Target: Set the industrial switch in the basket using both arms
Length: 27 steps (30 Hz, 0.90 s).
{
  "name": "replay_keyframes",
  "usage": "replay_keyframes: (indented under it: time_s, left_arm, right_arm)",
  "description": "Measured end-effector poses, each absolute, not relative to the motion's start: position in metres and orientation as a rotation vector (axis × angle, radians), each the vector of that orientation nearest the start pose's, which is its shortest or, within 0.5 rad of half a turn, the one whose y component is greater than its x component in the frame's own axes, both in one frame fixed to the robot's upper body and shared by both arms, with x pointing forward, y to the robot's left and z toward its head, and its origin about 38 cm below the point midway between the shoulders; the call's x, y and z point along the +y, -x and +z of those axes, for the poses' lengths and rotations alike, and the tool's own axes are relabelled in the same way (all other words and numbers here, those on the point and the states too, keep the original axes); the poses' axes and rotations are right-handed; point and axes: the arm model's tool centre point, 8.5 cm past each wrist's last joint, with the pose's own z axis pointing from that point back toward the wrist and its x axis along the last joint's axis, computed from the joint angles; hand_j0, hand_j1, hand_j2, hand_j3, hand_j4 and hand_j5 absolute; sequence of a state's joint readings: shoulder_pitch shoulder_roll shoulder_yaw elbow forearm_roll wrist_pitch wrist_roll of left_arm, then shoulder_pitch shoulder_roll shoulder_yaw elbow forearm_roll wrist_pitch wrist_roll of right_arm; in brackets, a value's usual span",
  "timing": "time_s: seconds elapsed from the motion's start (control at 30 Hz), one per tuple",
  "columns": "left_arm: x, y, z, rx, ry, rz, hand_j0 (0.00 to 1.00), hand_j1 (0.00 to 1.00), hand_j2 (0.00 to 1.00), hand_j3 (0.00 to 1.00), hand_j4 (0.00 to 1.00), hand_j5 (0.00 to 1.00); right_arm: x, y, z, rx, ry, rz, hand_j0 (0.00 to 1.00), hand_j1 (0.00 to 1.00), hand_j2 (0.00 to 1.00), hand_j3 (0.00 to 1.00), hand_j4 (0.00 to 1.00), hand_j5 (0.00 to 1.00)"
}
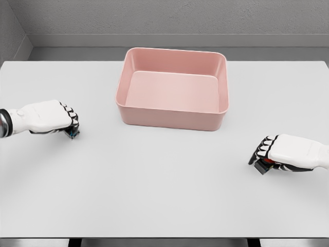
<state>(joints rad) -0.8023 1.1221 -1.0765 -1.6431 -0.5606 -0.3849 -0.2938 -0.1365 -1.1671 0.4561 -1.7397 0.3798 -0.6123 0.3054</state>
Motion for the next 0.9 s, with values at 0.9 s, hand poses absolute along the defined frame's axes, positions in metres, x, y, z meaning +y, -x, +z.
replay_keyframes:
  time_s: [0.9]
  left_arm:
    - [0.281, -0.433, 0.289, 1.769, 0.926, 2.901, 0.35, 0.35, 0.35, 0.35, 0.35, 0.35]
  right_arm:
    - [-0.366, -0.326, 0.196, -1.337, 0.368, 2.130, 0.54, 0.54, 0.54, 0.54, 0.54, 0.54]
